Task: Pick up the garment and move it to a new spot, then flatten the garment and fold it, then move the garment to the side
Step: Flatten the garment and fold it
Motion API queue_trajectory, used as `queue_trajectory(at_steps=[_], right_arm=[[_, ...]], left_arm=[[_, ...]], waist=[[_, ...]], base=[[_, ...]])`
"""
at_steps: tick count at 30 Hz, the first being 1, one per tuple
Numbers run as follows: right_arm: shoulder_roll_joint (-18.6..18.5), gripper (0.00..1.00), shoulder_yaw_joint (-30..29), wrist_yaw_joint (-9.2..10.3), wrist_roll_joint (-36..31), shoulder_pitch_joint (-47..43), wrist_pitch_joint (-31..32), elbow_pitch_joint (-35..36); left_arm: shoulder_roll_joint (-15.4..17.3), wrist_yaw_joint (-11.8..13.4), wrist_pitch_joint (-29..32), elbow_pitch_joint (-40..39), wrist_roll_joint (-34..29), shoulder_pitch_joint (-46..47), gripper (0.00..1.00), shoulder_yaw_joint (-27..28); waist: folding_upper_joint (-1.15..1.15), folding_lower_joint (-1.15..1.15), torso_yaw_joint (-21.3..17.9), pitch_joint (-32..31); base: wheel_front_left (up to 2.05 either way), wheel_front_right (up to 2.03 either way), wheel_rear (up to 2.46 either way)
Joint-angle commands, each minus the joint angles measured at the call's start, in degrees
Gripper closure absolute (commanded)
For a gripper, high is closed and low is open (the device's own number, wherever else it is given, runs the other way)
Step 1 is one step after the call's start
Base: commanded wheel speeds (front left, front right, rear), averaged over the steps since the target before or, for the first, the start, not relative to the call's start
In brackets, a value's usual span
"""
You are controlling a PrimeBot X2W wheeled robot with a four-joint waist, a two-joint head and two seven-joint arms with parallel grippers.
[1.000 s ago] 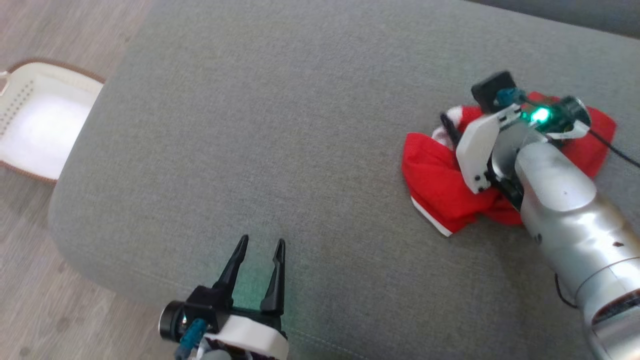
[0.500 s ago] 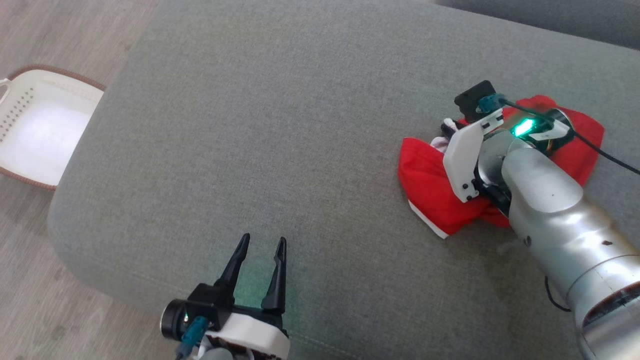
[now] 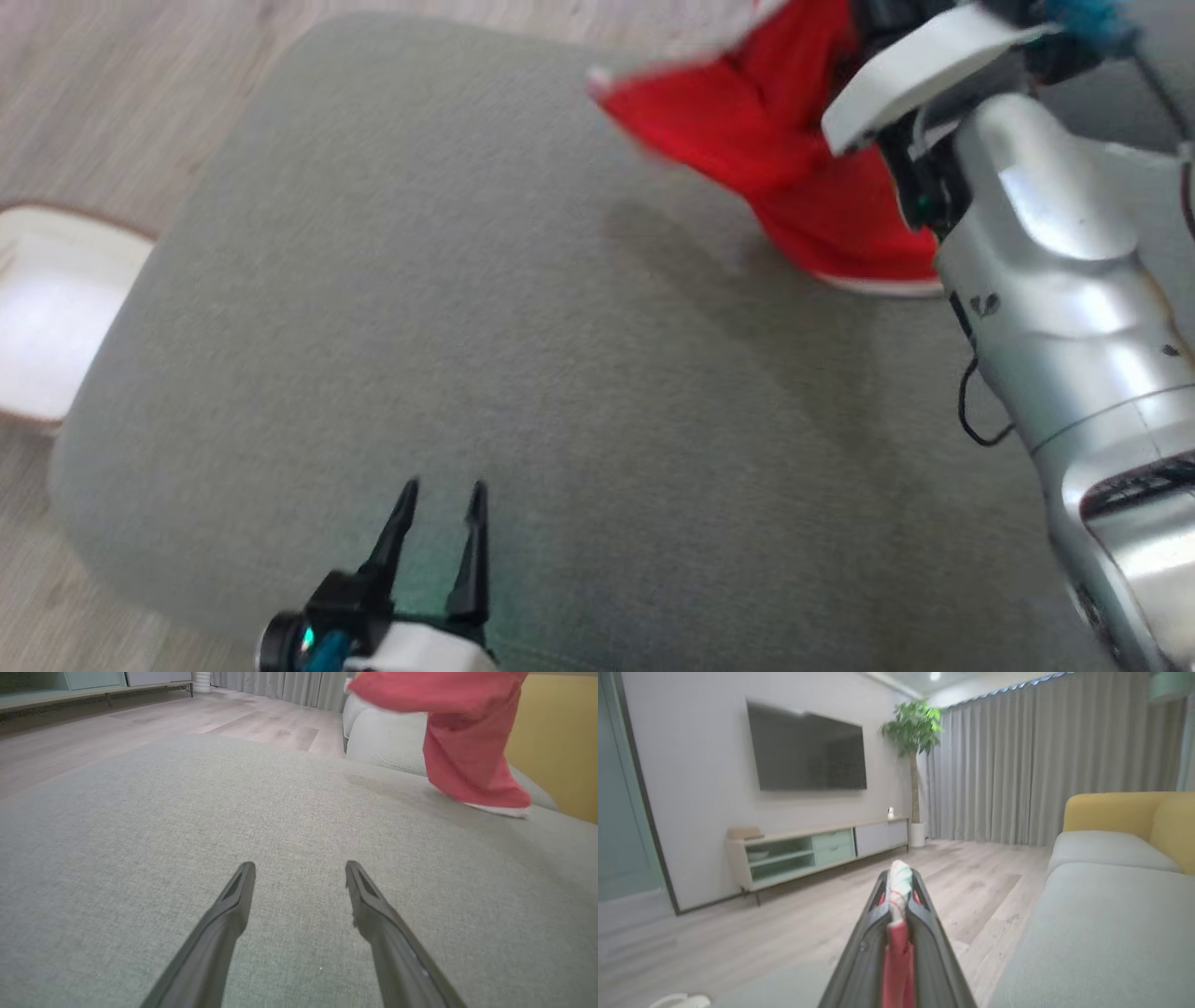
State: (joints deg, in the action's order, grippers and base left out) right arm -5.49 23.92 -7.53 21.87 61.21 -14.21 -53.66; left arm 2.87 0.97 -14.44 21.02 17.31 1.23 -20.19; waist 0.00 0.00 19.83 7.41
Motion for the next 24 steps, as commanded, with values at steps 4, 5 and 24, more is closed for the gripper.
queue_trajectory(at_steps=[4,5,24], right_arm=[[0.86,1.00,-6.36,0.04,1.63,-5.35,-0.75,8.98],[0.47,1.00,-8.09,0.04,1.31,-8.15,-0.76,10.89],[0.28,0.00,-33.05,0.04,-15.67,-51.25,-0.78,24.66]], left_arm=[[0.01,-0.63,-0.56,-1.82,-1.40,-0.07,0.00,3.87],[0.01,-0.62,-0.56,-2.00,-1.48,-0.40,0.00,4.35],[0.01,-0.69,-0.56,-1.88,-3.46,-1.49,0.00,6.49]], waist=[[0.00,0.00,-5.45,-4.16],[0.00,0.00,-6.43,-4.76],[0.00,0.00,-16.93,-5.78]], base=[[0.00,0.00,0.00],[0.00,0.00,0.00],[0.00,0.00,0.00]])
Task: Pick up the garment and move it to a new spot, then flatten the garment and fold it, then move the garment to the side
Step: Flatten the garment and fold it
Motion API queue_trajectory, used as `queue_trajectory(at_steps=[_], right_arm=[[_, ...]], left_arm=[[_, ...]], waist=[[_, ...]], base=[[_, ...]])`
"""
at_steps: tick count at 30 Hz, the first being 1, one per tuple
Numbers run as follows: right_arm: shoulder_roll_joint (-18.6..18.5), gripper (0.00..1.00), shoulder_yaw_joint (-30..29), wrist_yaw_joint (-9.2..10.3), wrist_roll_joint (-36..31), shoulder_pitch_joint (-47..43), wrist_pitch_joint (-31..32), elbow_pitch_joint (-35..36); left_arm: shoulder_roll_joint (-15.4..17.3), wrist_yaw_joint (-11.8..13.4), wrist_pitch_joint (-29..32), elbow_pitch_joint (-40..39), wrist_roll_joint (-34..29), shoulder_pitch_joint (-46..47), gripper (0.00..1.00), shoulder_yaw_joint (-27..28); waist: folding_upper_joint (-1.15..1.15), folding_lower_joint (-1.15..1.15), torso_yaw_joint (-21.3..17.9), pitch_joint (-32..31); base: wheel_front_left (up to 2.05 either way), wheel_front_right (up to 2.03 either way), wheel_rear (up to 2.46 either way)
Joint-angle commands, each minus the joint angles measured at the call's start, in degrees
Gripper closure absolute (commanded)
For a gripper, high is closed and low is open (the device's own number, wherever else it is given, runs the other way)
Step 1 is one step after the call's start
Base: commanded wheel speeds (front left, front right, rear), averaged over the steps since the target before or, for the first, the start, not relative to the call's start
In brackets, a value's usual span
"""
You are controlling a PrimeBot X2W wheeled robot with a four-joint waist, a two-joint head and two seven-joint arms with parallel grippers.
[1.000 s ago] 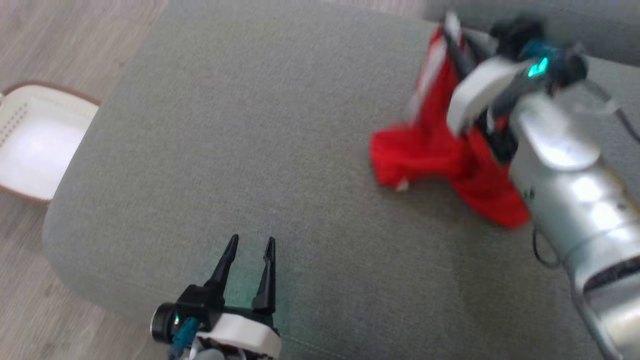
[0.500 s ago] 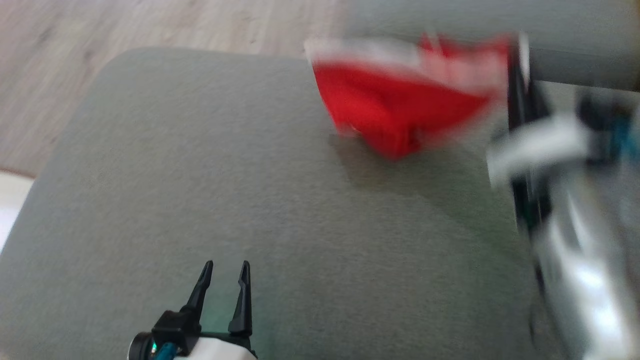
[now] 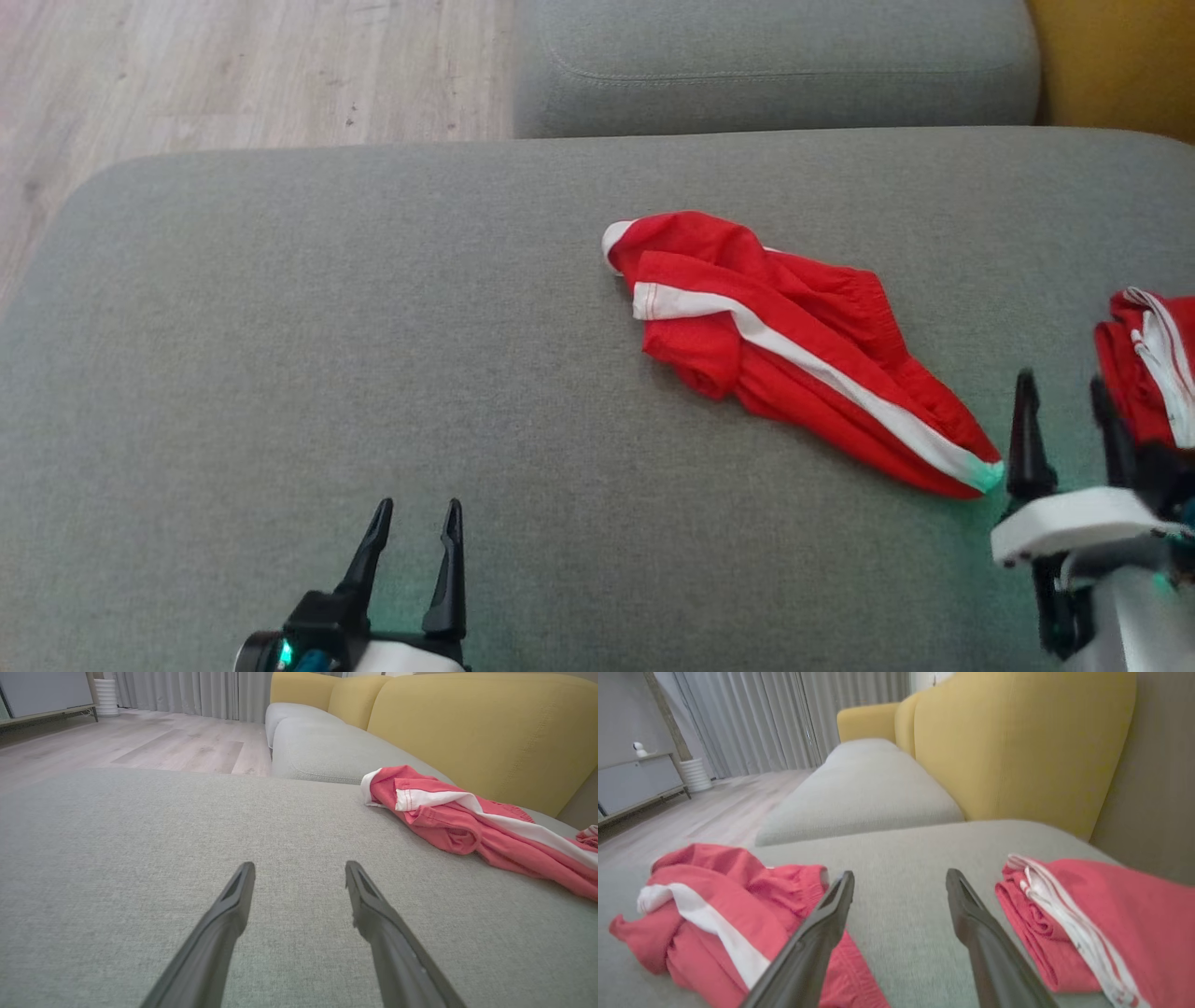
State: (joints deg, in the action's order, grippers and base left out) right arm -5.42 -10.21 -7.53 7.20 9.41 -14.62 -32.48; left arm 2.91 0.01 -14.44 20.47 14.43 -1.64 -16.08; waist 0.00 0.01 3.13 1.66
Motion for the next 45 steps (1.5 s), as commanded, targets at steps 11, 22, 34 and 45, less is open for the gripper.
queue_trajectory(at_steps=[11,22,34,45], right_arm=[[2.46,0.00,4.77,0.04,-5.96,-5.44,-0.38,16.11],[2.53,0.00,8.03,0.04,-4.02,-3.13,-0.38,15.96],[2.54,0.00,9.24,0.04,-3.19,2.51,-0.38,17.67],[2.54,0.00,9.51,0.04,-2.20,4.60,-0.38,18.71]], left_arm=[[-0.03,1.64,-0.56,-1.58,-2.44,1.55,0.00,4.12],[-0.03,-2.81,-0.56,-0.94,3.58,7.95,0.00,1.81],[-0.03,-7.40,-0.56,17.16,15.14,35.67,0.00,-13.95],[0.86,-7.48,-0.56,22.56,23.66,44.33,0.00,-20.78]], waist=[[0.00,-0.01,-0.49,-0.72],[0.00,-0.01,-2.88,3.61],[0.00,-0.01,-10.90,15.85],[0.00,-0.01,-12.79,19.88]], base=[[0.00,0.00,0.00],[0.00,0.00,0.00],[0.00,0.00,0.00],[0.00,0.00,0.00]])
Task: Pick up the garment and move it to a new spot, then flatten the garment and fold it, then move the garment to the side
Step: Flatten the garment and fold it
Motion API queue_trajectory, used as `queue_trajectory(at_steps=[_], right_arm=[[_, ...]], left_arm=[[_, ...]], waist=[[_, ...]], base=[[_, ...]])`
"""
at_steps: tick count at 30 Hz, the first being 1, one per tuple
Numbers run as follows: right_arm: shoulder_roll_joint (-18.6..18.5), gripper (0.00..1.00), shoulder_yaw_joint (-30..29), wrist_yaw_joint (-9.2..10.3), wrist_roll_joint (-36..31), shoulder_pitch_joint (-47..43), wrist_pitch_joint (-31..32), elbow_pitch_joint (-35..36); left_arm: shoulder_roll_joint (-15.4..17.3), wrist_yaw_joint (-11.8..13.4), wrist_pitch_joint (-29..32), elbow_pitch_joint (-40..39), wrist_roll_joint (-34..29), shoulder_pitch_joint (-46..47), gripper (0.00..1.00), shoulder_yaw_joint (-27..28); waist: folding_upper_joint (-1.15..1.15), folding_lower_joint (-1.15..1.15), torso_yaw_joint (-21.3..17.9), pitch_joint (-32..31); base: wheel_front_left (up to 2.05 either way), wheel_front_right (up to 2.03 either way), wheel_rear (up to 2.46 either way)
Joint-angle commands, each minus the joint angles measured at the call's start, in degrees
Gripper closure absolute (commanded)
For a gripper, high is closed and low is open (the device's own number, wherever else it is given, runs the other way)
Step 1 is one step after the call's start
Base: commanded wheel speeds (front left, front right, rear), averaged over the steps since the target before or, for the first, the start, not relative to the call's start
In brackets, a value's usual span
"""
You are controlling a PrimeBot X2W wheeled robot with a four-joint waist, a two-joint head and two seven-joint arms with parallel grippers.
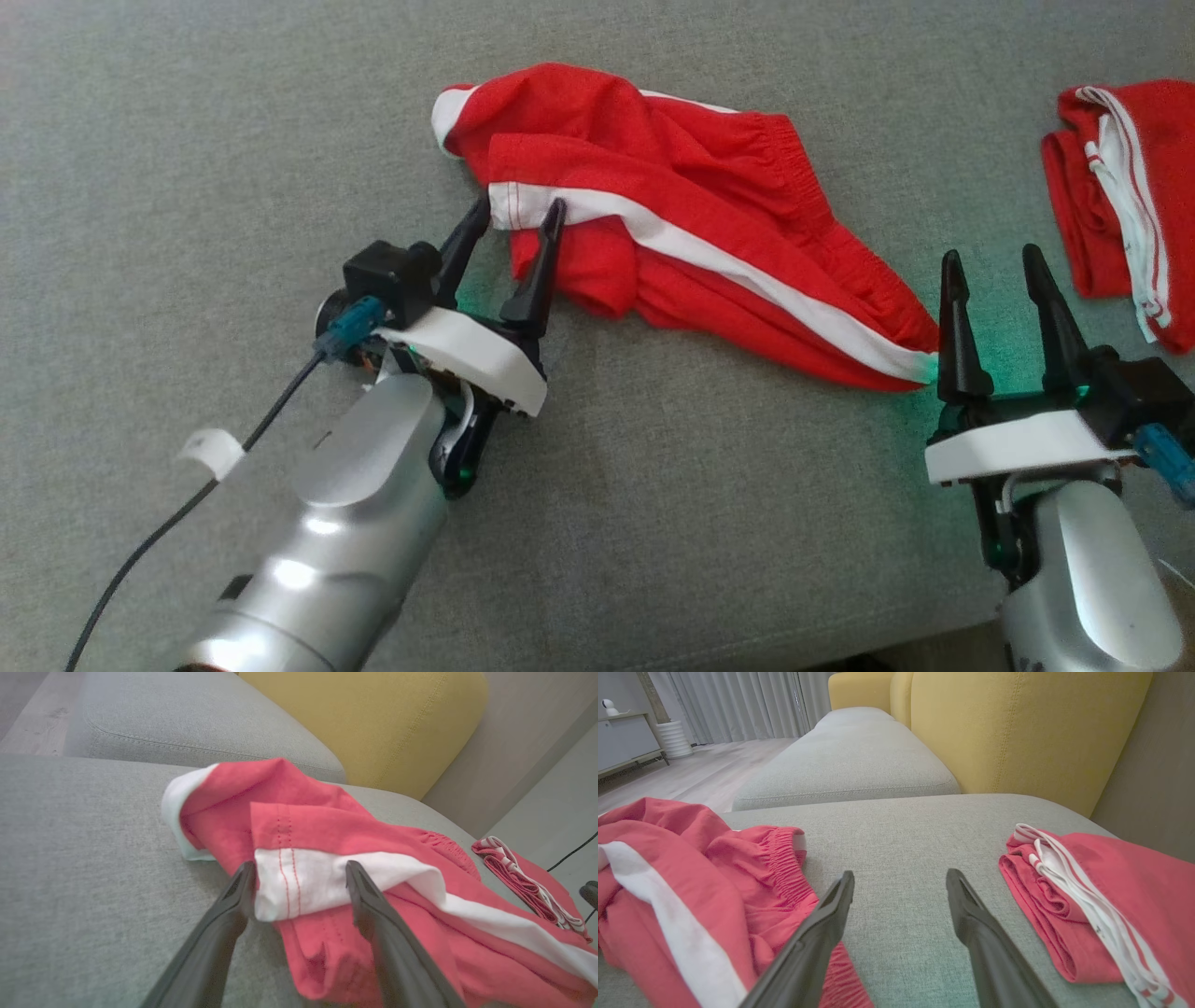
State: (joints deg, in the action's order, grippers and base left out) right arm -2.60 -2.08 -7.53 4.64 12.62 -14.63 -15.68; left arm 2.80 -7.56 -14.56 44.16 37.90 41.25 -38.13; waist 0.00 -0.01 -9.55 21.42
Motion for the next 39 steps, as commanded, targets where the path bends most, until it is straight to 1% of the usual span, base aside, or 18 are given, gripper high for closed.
queue_trajectory(at_steps=[1,2,3,4,5,6,7,11,13,14,17,22,27,28,29,31,36,39], right_arm=[[-0.28,0.00,1.40,0.04,0.43,1.52,-0.37,1.87],[-0.28,0.00,1.34,0.04,0.54,1.65,-0.37,1.78],[-0.28,0.00,1.22,0.04,0.54,1.64,-0.37,1.74],[-0.28,0.00,1.09,0.04,0.51,1.57,-0.37,1.66],[-0.28,0.00,0.96,0.04,0.44,1.48,-0.37,1.56],[-0.28,0.00,0.84,0.04,0.40,1.42,-0.37,1.42],[-0.28,0.00,0.79,0.04,0.37,1.35,-0.37,1.23],[-0.28,0.00,0.47,0.04,0.97,1.10,-0.37,0.41],[-0.28,0.00,0.03,0.04,0.95,0.83,-0.37,0.38],[-0.28,0.00,0.03,0.04,0.95,0.83,-0.37,0.38],[-0.28,0.00,-0.48,0.04,0.60,-0.02,-0.37,0.35],[-0.28,0.00,0.10,0.04,1.08,-1.33,-0.37,-0.32],[-0.28,0.00,2.07,0.04,2.54,-2.59,-0.37,-1.00],[-0.28,0.00,2.32,0.04,2.73,-2.82,-0.37,-1.01],[-0.28,0.00,2.57,0.04,2.97,-3.10,-0.37,-1.01],[-0.28,0.00,3.23,0.04,3.31,-3.65,-0.37,-0.69],[-0.28,0.00,4.22,0.04,3.43,-5.20,-0.37,-0.19],[-0.28,0.00,4.87,0.04,3.22,-6.62,-0.37,0.03]], left_arm=[[1.23,0.09,-0.44,-1.43,0.23,1.56,0.00,1.30],[1.46,0.09,-0.44,-2.16,0.33,1.45,0.00,1.11],[1.57,0.09,-0.44,-2.61,0.24,1.36,0.11,0.83],[1.65,0.09,-0.44,-3.05,0.14,1.20,0.43,0.41],[1.73,0.09,-0.44,-3.50,0.02,1.05,0.56,0.10],[1.83,0.08,-0.44,-3.99,-0.18,0.91,0.75,-0.15],[1.91,0.08,-0.44,-4.43,-0.31,0.71,1.00,-0.27],[1.98,0.08,-0.44,-6.41,-1.20,-0.43,1.00,0.83],[1.85,0.08,-0.44,-7.95,-1.85,-1.36,1.00,2.13],[1.85,0.08,-0.44,-7.95,-1.85,-1.36,1.00,2.13],[1.82,0.08,-0.44,-10.29,-3.05,-3.67,1.00,4.14],[2.89,0.08,-0.44,-13.44,-5.28,-10.34,1.00,8.71],[4.35,0.12,-0.44,-12.13,-7.61,-18.40,1.00,12.62],[4.53,0.34,-0.44,-11.90,-8.64,-19.56,0.42,13.52],[4.50,0.63,-0.44,-11.65,-9.50,-20.69,0.00,14.57],[4.76,1.88,-0.44,-11.68,-12.58,-22.62,0.00,16.08],[4.64,6.72,-0.44,-15.28,-20.60,-27.98,0.00,21.29],[4.05,8.35,-0.44,-18.02,-24.09,-31.43,0.00,23.90]], waist=[[0.00,0.01,-0.11,0.20],[0.00,0.01,0.03,0.22],[0.00,0.01,0.21,0.17],[0.00,0.01,0.40,0.08],[0.00,0.01,0.65,-0.03],[0.00,0.01,0.89,-0.13],[0.00,0.01,1.13,-0.29],[0.00,0.01,2.55,-1.12],[0.00,0.01,3.89,-1.88],[0.00,0.01,3.89,-1.88],[0.00,0.01,6.38,-3.72],[0.00,0.01,9.88,-7.49],[0.00,0.01,11.51,-10.51],[0.00,0.01,11.71,-11.02],[0.00,0.01,11.88,-11.54],[0.00,0.01,11.97,-12.42],[0.00,0.01,11.39,-14.73],[0.00,0.01,10.77,-16.15]], base=[[0.00,0.00,0.00],[0.00,0.00,0.00],[0.00,0.00,0.00],[0.00,0.00,0.00],[0.00,0.00,0.00],[0.00,0.00,0.00],[0.00,0.00,0.00],[0.00,0.00,0.00],[0.00,0.00,0.00],[0.00,0.00,0.00],[0.00,0.00,0.00],[0.00,0.00,0.00],[0.00,0.00,0.00],[0.00,0.00,0.00],[0.00,0.00,0.00],[0.00,0.00,0.00],[0.00,0.00,0.00],[0.00,0.00,0.00]])
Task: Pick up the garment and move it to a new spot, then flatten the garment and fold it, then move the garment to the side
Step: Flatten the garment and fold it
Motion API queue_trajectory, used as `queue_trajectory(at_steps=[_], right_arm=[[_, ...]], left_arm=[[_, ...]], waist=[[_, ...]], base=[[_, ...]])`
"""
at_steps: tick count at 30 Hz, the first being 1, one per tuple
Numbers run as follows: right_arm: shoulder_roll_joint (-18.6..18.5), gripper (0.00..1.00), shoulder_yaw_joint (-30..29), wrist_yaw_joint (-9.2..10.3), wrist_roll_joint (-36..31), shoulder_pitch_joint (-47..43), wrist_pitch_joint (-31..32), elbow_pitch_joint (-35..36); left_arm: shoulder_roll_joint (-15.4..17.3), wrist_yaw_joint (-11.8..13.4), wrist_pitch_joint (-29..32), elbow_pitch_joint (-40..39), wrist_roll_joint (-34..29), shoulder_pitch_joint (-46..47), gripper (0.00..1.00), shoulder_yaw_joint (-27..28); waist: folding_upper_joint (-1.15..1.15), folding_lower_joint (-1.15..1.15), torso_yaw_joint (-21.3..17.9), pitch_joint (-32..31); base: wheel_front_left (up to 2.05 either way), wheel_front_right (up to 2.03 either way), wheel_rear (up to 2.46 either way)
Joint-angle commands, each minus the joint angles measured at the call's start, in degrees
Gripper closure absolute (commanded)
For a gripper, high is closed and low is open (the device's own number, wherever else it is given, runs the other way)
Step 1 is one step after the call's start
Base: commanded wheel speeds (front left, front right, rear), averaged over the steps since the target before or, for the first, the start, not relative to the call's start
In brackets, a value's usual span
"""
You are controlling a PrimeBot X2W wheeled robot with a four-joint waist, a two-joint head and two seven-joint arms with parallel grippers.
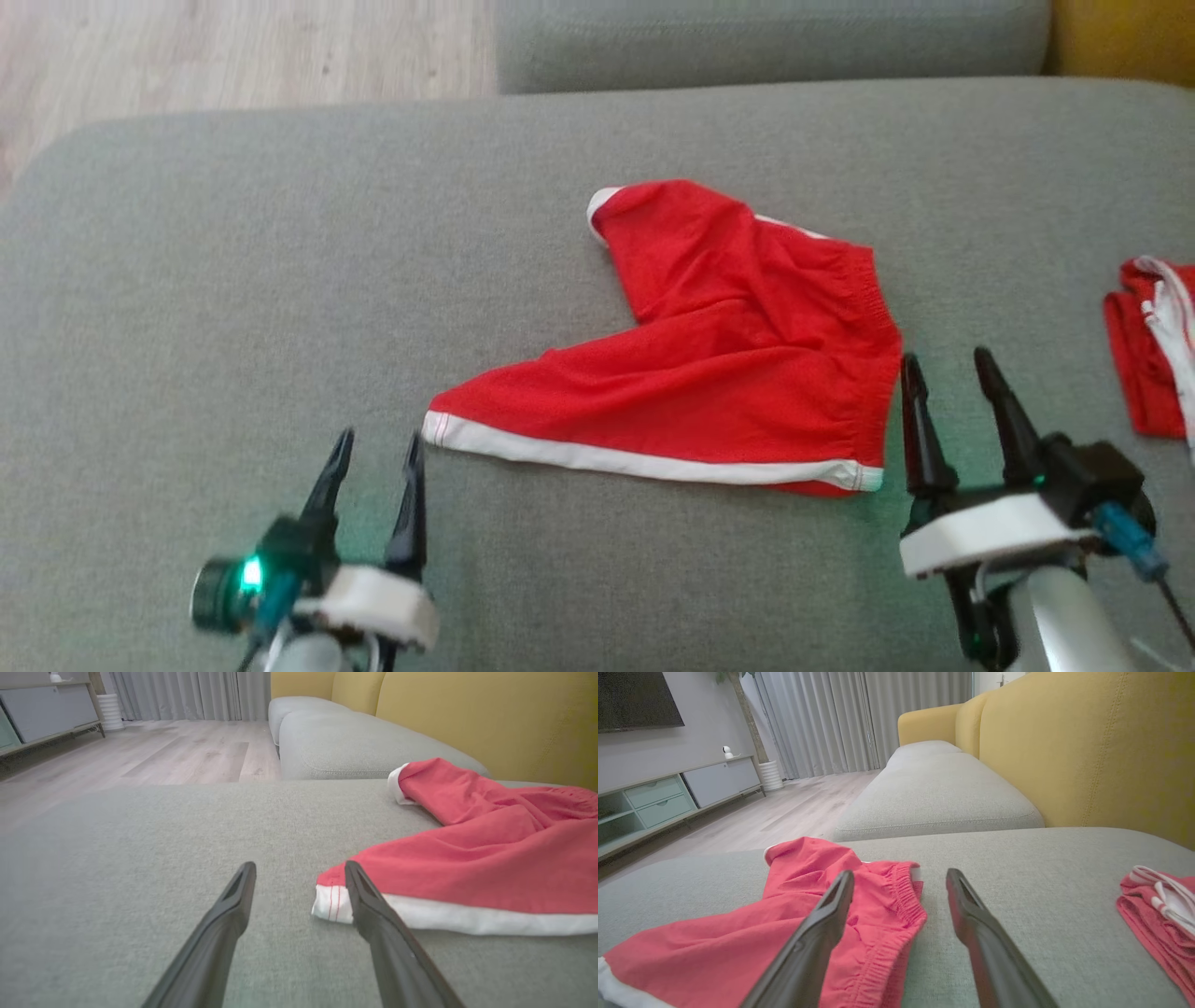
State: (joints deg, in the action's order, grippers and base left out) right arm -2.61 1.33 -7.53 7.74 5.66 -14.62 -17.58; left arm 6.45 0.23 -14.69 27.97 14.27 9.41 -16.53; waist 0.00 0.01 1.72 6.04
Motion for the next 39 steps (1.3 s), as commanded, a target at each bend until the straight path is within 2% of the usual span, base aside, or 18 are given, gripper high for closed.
queue_trajectory(at_steps=[1,10,14,19,26,35,36,37,38,39], right_arm=[[-0.27,0.00,1.54,0.04,0.14,-0.17,-0.38,1.92],[-0.27,0.00,2.56,0.04,-0.66,-2.06,-0.38,1.45],[-0.27,0.00,5.31,0.04,-1.25,-2.54,-0.38,-1.76],[-1.17,0.00,8.42,0.04,-0.68,-2.18,-0.38,-8.51],[-2.36,0.00,10.05,0.04,0.59,-0.20,-0.38,-13.80],[-4.90,0.00,13.48,0.04,-1.65,0.95,-0.38,-14.90],[-5.25,0.12,13.77,0.04,-2.01,0.86,-0.38,-15.03],[-5.53,0.29,14.05,0.04,-2.19,0.78,-0.38,-15.20],[-5.80,0.50,14.23,0.04,-2.17,0.74,-0.38,-15.27],[-6.19,0.64,14.42,0.04,-2.32,0.79,-0.38,-15.37]], left_arm=[[0.08,0.73,-0.30,-2.73,-1.19,-0.64,0.00,3.10],[-2.12,-0.54,-0.30,-6.41,-5.20,-5.07,0.00,7.66],[-2.82,-1.08,-0.30,-6.91,-5.88,-5.58,0.00,8.75],[-3.38,-1.57,-0.30,-6.96,-5.89,-6.37,0.00,8.97],[-3.54,-1.69,-0.30,-6.99,-5.26,-6.96,0.00,8.68],[-3.57,-1.07,-0.30,-6.75,-3.61,-7.43,0.00,7.55],[-3.57,-1.06,-0.30,-6.64,-3.52,-7.47,0.00,7.47],[-3.57,-1.09,-0.30,-6.51,-3.36,-7.50,0.00,7.40],[-3.57,-1.15,-0.30,-6.40,-3.19,-7.50,0.00,7.33],[-3.57,-1.29,-0.30,-6.29,-3.10,-7.44,0.00,7.21]], waist=[[0.00,-0.01,-0.66,-1.18],[0.00,-0.01,-1.25,-2.29],[0.00,-0.01,-0.97,-2.00],[0.00,-0.01,-0.21,-1.77],[0.00,-0.01,0.82,-1.37],[0.00,-0.01,1.69,-1.41],[0.00,-0.01,1.63,-1.41],[0.00,-0.01,1.53,-1.36],[0.00,-0.01,1.39,-1.29],[0.00,-0.01,1.23,-1.14]], base=[[0.00,0.00,0.00],[0.00,0.00,0.00],[0.00,0.00,0.00],[0.00,0.00,0.00],[0.00,0.00,0.00],[0.00,0.00,0.00],[0.00,0.00,0.00],[0.00,0.00,0.00],[0.00,0.00,0.00],[0.00,0.00,0.00]])
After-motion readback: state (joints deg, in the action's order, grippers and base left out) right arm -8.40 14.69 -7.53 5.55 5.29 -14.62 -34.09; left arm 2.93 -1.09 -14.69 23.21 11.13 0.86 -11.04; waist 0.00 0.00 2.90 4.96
